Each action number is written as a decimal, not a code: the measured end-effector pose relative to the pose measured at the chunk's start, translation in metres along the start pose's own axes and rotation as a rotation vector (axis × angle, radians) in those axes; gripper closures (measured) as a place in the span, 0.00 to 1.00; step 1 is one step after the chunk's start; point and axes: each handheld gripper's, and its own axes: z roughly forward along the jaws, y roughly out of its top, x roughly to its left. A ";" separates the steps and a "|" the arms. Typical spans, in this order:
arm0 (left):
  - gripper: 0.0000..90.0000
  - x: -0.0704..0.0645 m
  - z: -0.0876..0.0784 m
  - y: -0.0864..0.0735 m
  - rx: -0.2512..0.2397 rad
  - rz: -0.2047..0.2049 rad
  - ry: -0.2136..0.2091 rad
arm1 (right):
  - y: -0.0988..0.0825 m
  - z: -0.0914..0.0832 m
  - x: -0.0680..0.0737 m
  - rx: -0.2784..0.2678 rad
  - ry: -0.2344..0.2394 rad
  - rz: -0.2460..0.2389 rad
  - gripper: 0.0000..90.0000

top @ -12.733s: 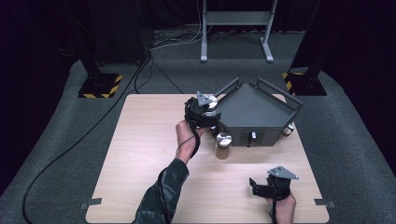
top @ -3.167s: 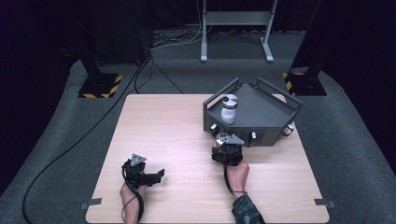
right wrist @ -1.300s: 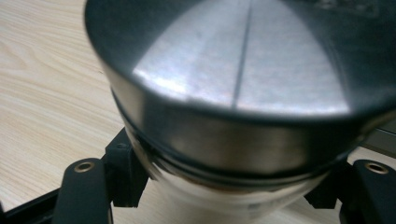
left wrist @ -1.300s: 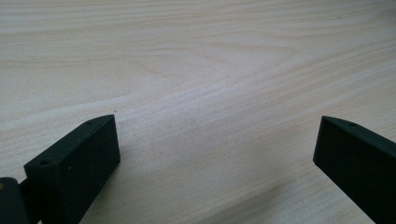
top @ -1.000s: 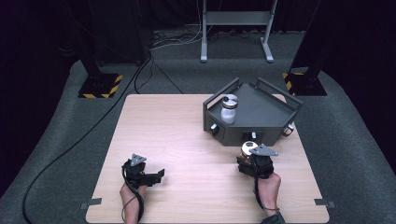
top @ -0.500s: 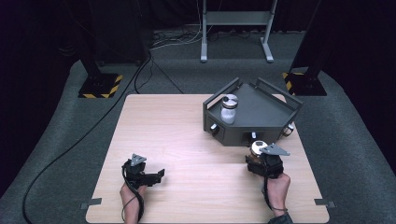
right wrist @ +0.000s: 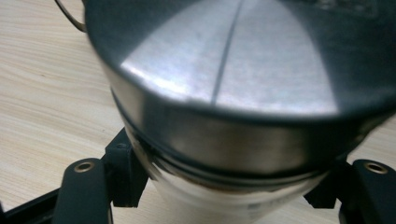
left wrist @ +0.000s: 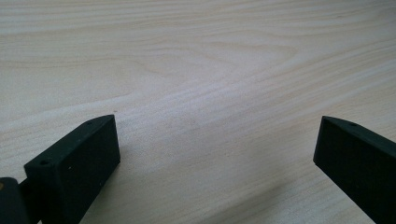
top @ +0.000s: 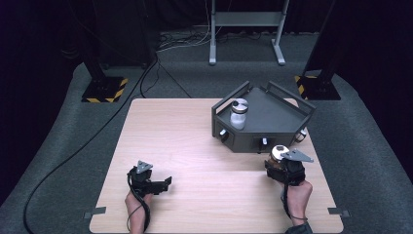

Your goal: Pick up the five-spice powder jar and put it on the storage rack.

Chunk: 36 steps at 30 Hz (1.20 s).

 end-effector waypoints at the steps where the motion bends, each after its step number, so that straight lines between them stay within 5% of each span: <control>1: 0.00 0.000 0.000 0.000 0.000 0.000 0.000 | 0.000 -0.001 -0.001 -0.001 -0.003 0.002 0.34; 36: 0.00 0.000 0.000 0.000 0.001 0.003 -0.002 | 0.027 -0.016 -0.024 -0.017 -0.079 0.001 0.34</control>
